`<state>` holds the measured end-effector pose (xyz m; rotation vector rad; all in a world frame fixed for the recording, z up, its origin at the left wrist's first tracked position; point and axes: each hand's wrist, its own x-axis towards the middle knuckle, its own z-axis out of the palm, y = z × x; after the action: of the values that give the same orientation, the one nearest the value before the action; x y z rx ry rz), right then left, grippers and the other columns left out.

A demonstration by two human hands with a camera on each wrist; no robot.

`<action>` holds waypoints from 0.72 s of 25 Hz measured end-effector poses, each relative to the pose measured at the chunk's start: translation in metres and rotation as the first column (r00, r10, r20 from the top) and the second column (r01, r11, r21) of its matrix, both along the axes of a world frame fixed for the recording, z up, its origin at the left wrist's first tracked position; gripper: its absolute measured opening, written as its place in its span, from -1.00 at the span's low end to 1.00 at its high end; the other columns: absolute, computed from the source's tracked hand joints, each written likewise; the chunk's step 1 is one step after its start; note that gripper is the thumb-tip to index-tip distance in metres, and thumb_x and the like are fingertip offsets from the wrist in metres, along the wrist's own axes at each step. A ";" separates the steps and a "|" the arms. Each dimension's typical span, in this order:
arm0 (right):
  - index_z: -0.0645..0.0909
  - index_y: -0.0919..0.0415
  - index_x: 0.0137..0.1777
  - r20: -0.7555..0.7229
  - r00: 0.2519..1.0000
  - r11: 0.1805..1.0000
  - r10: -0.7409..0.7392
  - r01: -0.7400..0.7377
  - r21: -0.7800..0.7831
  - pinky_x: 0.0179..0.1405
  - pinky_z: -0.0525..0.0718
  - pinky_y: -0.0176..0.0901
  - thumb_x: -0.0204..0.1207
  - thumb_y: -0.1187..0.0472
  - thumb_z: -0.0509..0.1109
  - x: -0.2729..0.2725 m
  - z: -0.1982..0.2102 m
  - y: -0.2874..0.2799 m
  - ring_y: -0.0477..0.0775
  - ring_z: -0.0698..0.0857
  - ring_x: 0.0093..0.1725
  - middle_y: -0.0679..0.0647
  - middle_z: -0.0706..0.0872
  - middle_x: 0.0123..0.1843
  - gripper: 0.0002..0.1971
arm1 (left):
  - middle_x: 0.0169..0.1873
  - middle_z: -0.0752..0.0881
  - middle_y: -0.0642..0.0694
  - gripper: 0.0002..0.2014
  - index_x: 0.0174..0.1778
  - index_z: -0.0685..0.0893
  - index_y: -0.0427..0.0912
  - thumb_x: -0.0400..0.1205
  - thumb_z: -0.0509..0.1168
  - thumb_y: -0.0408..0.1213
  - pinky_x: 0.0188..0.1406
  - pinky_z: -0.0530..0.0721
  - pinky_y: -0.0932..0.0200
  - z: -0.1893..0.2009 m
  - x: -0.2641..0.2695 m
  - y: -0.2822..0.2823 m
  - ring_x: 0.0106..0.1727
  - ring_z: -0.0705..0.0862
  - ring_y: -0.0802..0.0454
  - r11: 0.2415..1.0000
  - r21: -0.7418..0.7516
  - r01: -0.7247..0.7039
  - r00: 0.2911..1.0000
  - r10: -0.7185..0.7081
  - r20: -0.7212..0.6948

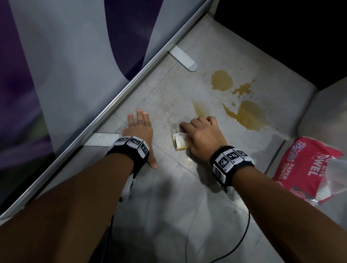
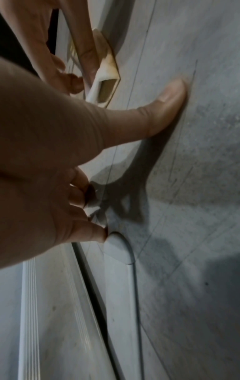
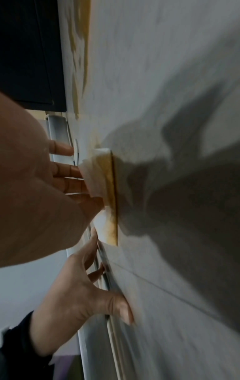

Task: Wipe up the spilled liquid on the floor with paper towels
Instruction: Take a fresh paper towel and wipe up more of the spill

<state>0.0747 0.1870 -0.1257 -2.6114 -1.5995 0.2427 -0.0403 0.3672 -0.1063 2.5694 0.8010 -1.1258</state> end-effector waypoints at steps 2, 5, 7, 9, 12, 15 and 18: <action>0.71 0.06 0.00 0.029 1.000 1.000 0.004 -0.004 0.027 0.09 0.36 0.04 0.31 0.09 0.48 -0.001 -0.003 -0.005 0.13 0.58 -0.04 -0.02 0.67 -0.13 -0.75 | 0.65 -0.43 -0.29 0.73 0.62 -0.47 -0.34 -0.07 0.74 0.18 0.63 0.19 -0.34 0.000 0.000 0.000 0.67 -0.33 -0.40 1.000 -0.002 0.003 1.000 -0.003 -0.002; 0.73 0.08 -0.05 -0.014 0.999 0.991 -0.036 0.038 0.127 0.13 0.41 0.05 0.47 0.07 0.41 0.004 0.002 -0.015 0.10 0.56 0.02 -0.01 0.66 -0.08 -0.86 | 0.65 -0.44 -0.30 0.73 0.62 -0.47 -0.35 -0.07 0.74 0.18 0.64 0.18 -0.34 0.000 0.001 0.001 0.67 -0.34 -0.41 1.000 -0.013 0.004 1.000 -0.004 -0.002; 0.69 0.13 0.00 -0.090 0.991 0.974 -0.095 0.112 0.197 0.12 0.51 0.07 0.58 0.12 0.35 0.015 0.016 -0.015 0.11 0.59 0.00 0.04 0.70 -0.07 -0.86 | 0.65 -0.45 -0.30 0.74 0.62 -0.47 -0.35 -0.08 0.74 0.18 0.64 0.17 -0.34 0.000 0.001 0.002 0.66 -0.35 -0.42 1.000 -0.022 0.002 1.000 -0.002 0.000; 0.65 0.19 0.09 -0.132 0.979 0.952 -0.153 0.182 0.245 0.05 0.60 0.14 0.62 0.17 0.32 0.031 0.030 -0.008 0.20 0.63 -0.05 0.15 0.73 -0.07 -0.85 | 0.64 -0.45 -0.31 0.74 0.62 -0.47 -0.36 -0.09 0.74 0.17 0.64 0.16 -0.35 0.001 0.001 0.002 0.66 -0.35 -0.43 1.000 -0.025 0.003 1.000 -0.003 -0.001; 0.66 0.21 0.23 0.004 0.988 0.959 -0.156 0.150 0.241 0.26 0.48 0.16 0.66 0.03 0.19 0.057 0.037 0.008 0.28 0.73 0.10 0.24 0.82 0.03 -0.66 | 0.64 -0.46 -0.30 0.73 0.62 -0.46 -0.35 -0.07 0.74 0.16 0.64 0.14 -0.35 0.002 0.002 0.002 0.66 -0.36 -0.42 0.999 -0.032 -0.003 1.000 0.003 -0.004; 0.62 0.11 0.45 0.091 0.981 0.981 -0.169 0.158 0.117 0.58 0.20 0.28 0.72 -0.04 0.15 0.076 0.026 0.024 0.27 0.63 0.43 0.14 0.78 0.31 -0.57 | 0.64 -0.45 -0.30 0.72 0.63 -0.45 -0.36 -0.07 0.73 0.18 0.65 0.14 -0.34 0.002 0.001 0.002 0.66 -0.35 -0.42 1.000 -0.025 0.012 1.000 -0.012 -0.005; 0.72 0.13 0.33 0.067 0.988 0.987 -0.139 0.132 0.089 0.49 0.39 0.35 0.69 0.00 0.10 0.071 0.010 0.031 0.34 0.68 0.36 0.11 0.78 0.31 -0.56 | 0.65 -0.44 -0.31 0.74 0.63 -0.44 -0.36 -0.09 0.72 0.21 0.65 0.15 -0.34 0.000 0.000 0.003 0.66 -0.34 -0.43 1.000 -0.021 0.020 1.000 -0.020 0.000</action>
<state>0.1459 0.2180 -0.1159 -2.6783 -1.4107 0.0710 -0.0398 0.3702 -0.1060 2.5656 0.7604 -1.1337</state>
